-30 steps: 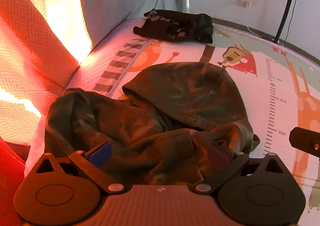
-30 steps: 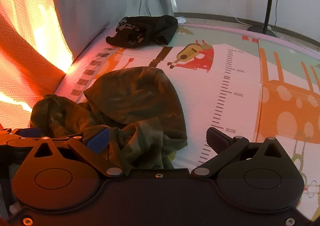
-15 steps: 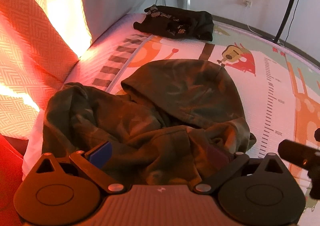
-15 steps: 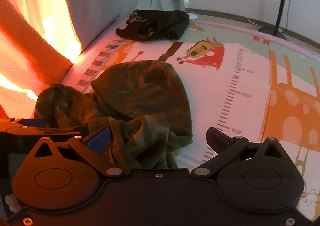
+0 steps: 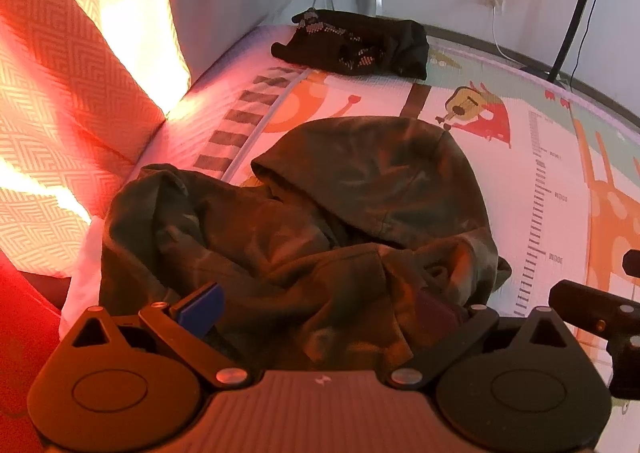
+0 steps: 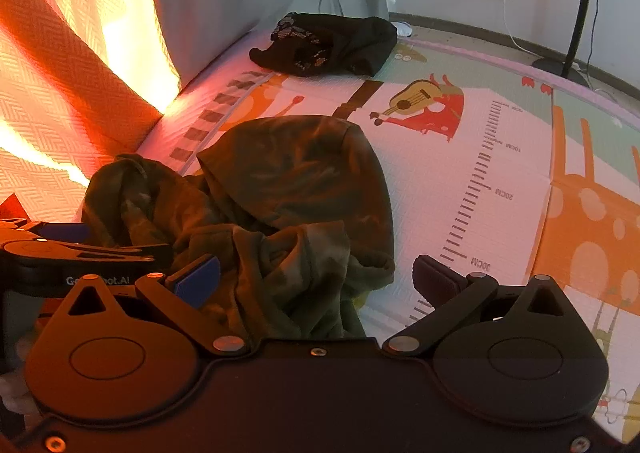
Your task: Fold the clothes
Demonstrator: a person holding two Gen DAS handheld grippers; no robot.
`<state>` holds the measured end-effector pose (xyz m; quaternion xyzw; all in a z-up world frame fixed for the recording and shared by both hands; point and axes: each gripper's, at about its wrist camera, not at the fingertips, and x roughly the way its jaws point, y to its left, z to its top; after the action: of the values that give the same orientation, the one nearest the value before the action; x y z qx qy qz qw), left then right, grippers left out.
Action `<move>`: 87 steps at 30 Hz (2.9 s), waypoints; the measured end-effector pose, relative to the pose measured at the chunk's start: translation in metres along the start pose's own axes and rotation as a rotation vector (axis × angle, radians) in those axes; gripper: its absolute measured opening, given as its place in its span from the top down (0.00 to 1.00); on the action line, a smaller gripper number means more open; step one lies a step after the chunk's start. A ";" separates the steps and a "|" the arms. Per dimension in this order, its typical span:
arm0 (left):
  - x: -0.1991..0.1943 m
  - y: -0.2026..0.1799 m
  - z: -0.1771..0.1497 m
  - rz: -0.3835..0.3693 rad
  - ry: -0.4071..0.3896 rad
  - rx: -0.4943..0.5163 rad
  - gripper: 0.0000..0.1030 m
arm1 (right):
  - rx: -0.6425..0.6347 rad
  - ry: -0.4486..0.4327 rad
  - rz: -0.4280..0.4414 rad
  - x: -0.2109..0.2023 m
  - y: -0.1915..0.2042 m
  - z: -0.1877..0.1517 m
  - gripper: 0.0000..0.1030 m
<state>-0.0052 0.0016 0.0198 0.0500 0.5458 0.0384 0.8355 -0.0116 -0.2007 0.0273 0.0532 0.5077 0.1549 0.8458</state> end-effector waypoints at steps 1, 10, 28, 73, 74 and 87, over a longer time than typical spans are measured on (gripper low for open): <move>-0.001 0.000 0.000 0.001 0.003 0.001 0.00 | -0.002 0.001 0.001 -0.001 0.000 -0.001 0.00; -0.004 -0.001 -0.001 0.008 0.016 0.011 0.00 | -0.006 0.010 0.005 -0.005 0.003 -0.006 0.00; -0.005 -0.002 0.000 0.007 0.026 0.012 0.00 | 0.007 0.015 0.009 -0.005 0.002 -0.005 0.00; 0.041 0.006 0.023 -0.007 0.012 0.129 0.00 | 0.078 0.001 -0.070 0.044 -0.011 0.013 0.00; 0.047 0.007 0.026 -0.002 0.013 0.133 0.00 | 0.084 0.002 -0.080 0.052 -0.013 0.015 0.00; 0.143 0.007 0.056 -0.022 0.035 0.177 0.00 | 0.177 0.055 -0.128 0.170 -0.045 0.031 0.01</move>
<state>0.1034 0.0234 -0.0867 0.1171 0.5620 -0.0181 0.8186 0.0991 -0.1874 -0.1118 0.0908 0.5449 0.0566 0.8316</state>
